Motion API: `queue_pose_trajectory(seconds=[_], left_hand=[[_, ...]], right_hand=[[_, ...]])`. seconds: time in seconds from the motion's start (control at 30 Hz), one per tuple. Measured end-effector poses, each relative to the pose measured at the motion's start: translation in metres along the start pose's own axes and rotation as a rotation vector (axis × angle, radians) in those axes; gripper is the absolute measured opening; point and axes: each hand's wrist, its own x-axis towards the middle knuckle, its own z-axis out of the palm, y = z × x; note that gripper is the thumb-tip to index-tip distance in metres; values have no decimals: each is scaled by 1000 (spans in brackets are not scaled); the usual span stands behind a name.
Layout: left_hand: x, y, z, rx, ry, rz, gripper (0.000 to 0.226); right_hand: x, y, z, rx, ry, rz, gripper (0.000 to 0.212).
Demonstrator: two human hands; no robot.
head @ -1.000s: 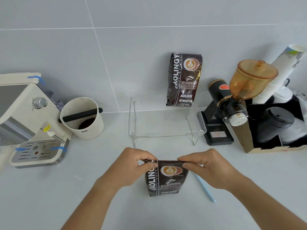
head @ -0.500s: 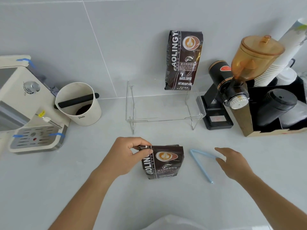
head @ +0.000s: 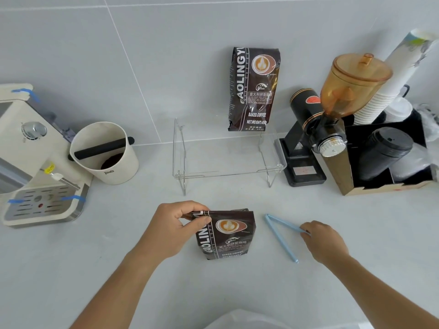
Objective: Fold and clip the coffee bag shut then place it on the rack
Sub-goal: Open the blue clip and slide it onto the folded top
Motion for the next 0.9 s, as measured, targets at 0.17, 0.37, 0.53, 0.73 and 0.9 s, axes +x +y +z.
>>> queue_pose_trajectory(seconds=[0.17,0.37,0.53,0.73,0.9], left_hand=[[-4,-7,3,-89,35,-19,24],[-4,-12,10,-327,49,-123,14],[-6,-17,14,-533,59,-144,24],[0,-11,18,-600,101,-144,25],[6,-5,21,-634,47,-119,26]], right_hand=[[-13,-8,-13,107,101,-93,18],[-30,-20,-51,291,372,-286,10],[-40,-35,-88,378,476,-405,19],[-54,-60,-123,460,478,-603,20],[-56,-86,-134,427,439,-726,21]])
